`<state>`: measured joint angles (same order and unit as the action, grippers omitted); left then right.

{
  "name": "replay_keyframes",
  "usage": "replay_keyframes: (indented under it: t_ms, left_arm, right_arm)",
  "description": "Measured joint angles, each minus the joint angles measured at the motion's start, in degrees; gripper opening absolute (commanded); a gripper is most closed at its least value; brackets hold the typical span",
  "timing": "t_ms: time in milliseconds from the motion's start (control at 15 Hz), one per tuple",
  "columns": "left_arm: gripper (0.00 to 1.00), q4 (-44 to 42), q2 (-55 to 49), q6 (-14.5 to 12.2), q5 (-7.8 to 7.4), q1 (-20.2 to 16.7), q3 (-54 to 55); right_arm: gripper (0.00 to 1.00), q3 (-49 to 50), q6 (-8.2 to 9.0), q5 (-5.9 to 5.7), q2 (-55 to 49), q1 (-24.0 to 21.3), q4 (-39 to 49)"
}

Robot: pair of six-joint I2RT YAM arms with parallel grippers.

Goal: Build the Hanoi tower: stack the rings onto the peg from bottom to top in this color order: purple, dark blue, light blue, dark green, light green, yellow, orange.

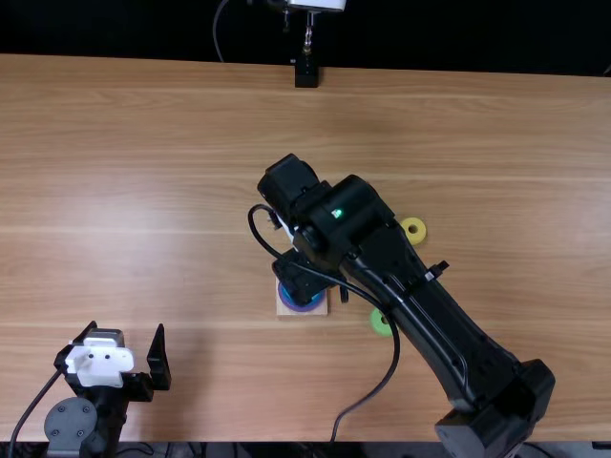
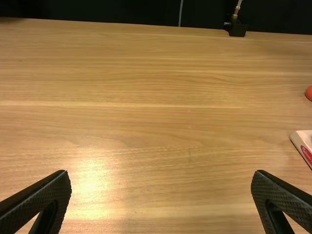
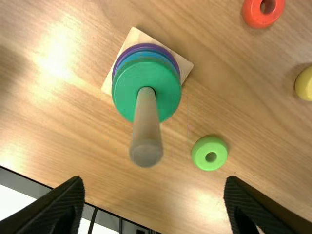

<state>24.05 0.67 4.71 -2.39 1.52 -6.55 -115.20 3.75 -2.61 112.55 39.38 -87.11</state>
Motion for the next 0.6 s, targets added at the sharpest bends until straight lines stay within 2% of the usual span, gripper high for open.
replay_keyframes:
  t_ms: [467, 600]
  left_arm:
    - [1.0, 0.0, 0.02, 0.02, 0.0, 0.0, 0.0]
    - [1.0, 0.02, 0.0, 0.02, 0.02, 0.0, 0.0]
  right_arm:
    - [1.0, -8.48, 0.09, 0.0, 0.0, 0.0, 1.77]
    - [1.0, -8.61, 0.15, 0.0, 0.0, 0.0, 6.03]
